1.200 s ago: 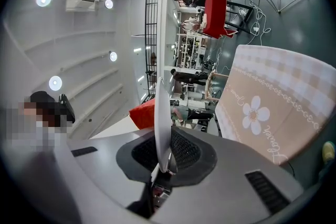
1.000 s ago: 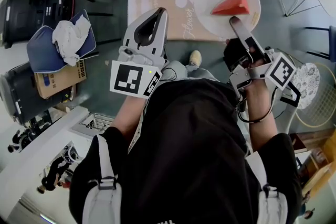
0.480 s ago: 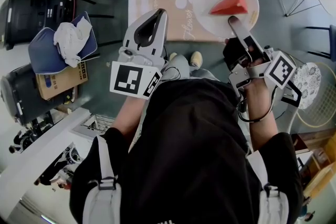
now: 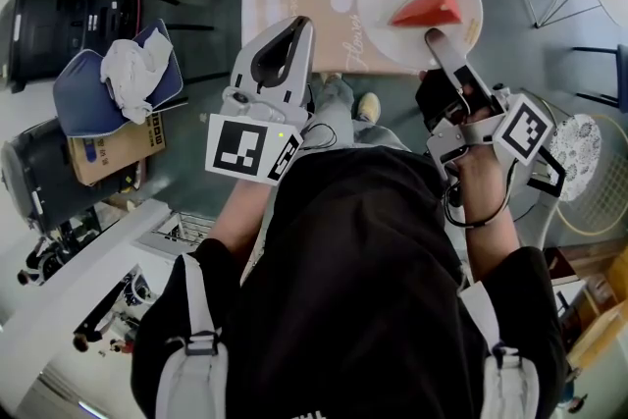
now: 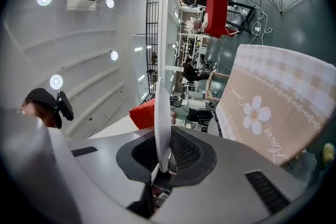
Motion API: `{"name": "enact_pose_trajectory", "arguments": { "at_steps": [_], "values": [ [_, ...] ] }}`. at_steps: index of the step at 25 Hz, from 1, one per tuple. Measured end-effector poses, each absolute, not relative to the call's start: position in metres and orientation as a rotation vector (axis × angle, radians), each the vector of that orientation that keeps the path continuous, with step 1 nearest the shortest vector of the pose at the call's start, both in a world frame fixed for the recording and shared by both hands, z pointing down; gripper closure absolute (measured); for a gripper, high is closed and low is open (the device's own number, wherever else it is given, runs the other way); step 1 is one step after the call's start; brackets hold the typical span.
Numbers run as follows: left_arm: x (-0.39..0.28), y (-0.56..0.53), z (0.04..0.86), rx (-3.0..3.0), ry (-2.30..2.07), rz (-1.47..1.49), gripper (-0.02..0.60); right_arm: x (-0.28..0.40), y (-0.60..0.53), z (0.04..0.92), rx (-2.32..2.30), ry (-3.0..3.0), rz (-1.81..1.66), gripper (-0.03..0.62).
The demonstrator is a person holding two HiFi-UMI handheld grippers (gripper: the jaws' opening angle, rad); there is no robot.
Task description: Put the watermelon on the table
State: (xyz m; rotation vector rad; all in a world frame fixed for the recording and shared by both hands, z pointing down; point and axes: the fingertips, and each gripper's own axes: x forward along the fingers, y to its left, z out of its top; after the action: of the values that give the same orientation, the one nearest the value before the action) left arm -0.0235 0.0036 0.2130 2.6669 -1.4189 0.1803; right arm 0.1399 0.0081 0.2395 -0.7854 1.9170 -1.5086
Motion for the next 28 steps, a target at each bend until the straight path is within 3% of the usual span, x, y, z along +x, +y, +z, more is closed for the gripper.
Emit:
{"name": "enact_pose_trajectory", "arguments": {
  "at_steps": [28],
  "values": [
    [-0.057, -0.07, 0.217, 2.679, -1.323, 0.148, 0.574, 0.103, -0.055, 0.243, -0.854, 1.892, -1.502, 0.563]
  ]
}}
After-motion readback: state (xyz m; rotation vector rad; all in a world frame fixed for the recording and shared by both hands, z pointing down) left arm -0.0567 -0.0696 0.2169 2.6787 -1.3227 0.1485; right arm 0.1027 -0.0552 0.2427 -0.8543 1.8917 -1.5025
